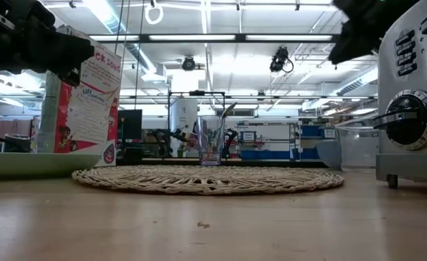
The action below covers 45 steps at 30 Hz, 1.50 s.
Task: Arrange a breakfast setting
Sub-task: Put the bowl on the table mat
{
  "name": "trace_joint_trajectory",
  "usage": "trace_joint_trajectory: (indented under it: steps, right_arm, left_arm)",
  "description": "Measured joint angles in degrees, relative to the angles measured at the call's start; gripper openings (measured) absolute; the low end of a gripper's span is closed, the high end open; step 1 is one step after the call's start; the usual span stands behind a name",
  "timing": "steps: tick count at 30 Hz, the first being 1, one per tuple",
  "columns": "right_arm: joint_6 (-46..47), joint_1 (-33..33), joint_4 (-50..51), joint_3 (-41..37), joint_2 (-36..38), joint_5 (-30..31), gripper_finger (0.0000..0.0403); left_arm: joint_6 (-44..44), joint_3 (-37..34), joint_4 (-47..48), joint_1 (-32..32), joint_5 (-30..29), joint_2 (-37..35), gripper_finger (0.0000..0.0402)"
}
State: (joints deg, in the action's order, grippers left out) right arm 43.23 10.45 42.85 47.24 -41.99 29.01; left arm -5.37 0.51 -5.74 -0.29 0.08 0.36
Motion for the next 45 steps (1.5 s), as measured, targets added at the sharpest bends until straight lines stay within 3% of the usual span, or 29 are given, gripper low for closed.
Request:
trace_joint_trajectory:
  steps: [11,17,22,31,37,45]
  right_arm:
    - [-0.8,20.0,6.0,14.4,-27.2,-17.2,0.0200]
    - [-3.5,28.9,11.4,16.7,-39.3,-22.6,0.0216]
    - [-5.6,31.9,11.6,16.8,-44.4,-22.0,0.0210]
    - [-8.2,32.5,11.1,16.8,-49.7,-15.0,0.0186]
    - [-7.2,30.5,11.5,16.8,-49.2,-13.1,0.0158]
    - [-8.9,26.0,13.4,16.7,-47.1,-7.9,0.0159]
  left_arm:
    - [0.0,0.0,0.0,0.0,0.0,0.0,0.0084]
    - [0.0,0.0,0.0,0.0,0.0,0.0,0.0084]
    - [0.0,0.0,0.0,0.0,0.0,0.0,0.0084]
    - [0.0,0.0,0.0,0.0,0.0,0.0,0.0084]
    - [0.0,0.0,0.0,0.0,0.0,0.0,0.0084]
    - [0.0,0.0,0.0,0.0,0.0,0.0,0.0084]
